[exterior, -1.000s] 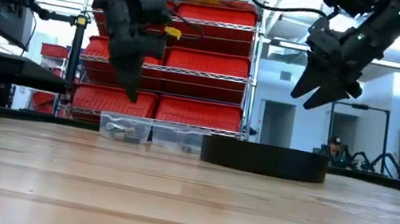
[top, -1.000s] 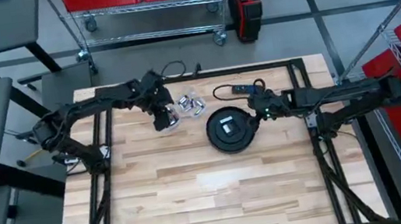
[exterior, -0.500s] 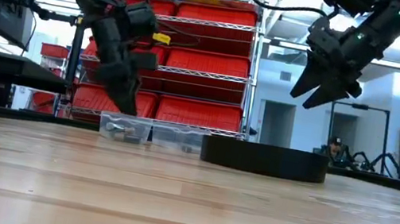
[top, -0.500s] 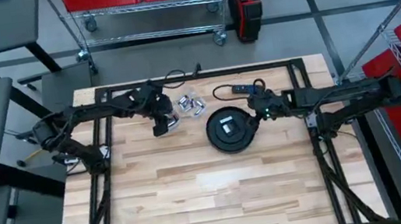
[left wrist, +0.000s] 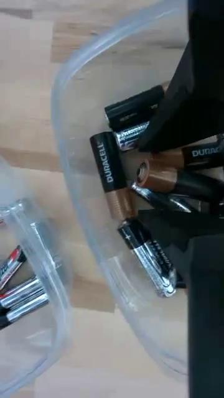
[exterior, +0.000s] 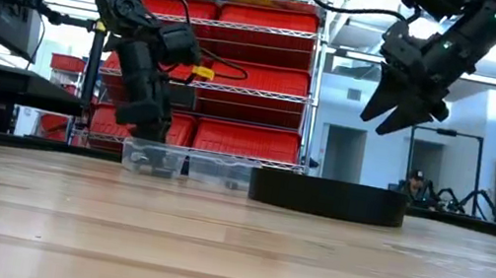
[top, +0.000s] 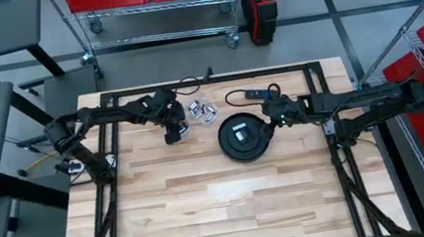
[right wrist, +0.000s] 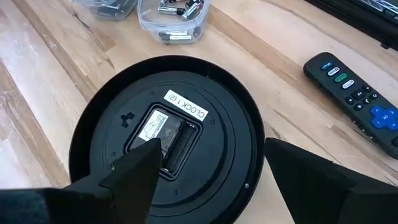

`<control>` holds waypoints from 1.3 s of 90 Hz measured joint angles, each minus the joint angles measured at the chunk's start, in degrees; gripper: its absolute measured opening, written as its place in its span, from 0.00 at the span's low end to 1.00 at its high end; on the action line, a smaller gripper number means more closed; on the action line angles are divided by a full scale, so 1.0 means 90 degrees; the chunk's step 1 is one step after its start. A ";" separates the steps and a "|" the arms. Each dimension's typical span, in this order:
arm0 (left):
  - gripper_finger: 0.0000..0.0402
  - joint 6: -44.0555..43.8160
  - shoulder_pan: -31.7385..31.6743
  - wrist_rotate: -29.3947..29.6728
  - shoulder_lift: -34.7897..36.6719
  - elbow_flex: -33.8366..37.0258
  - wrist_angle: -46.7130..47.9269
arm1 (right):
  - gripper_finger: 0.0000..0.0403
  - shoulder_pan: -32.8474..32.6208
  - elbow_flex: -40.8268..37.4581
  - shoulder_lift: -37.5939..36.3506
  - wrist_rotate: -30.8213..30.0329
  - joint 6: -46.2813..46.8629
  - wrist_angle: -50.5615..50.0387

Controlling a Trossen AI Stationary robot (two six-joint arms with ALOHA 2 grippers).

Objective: Insert battery
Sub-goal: Insert the black battery into the wall clock

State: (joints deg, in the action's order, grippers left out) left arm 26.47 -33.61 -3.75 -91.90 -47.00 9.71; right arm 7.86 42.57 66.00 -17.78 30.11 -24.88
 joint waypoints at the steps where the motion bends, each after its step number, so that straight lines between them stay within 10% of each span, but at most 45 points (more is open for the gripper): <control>1: 0.35 0.0015 -0.0001 0.0000 0.0000 0.0000 0.0006 | 0.70 0.0000 -0.0001 0.0000 0.0000 0.0000 -0.0001; 61: 0.06 -0.0603 0.0001 0.0019 0.0113 -0.0244 0.0463 | 0.70 0.0000 -0.0002 -0.0002 0.0000 -0.0012 -0.0022; 88: 0.06 -0.1076 0.0161 0.0017 0.0660 -0.1602 0.1332 | 0.70 0.0000 0.0433 -0.0259 0.0184 -0.0247 -0.0054; 117: 0.06 -0.2384 0.0757 -0.0005 0.0950 -0.3519 0.0714 | 0.70 0.0012 0.0964 -0.0304 0.0148 -0.2661 0.1893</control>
State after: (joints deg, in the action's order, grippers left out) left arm 5.01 -26.80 -3.79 -83.35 -78.68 16.14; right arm 7.97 51.24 63.26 -16.45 6.16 -7.85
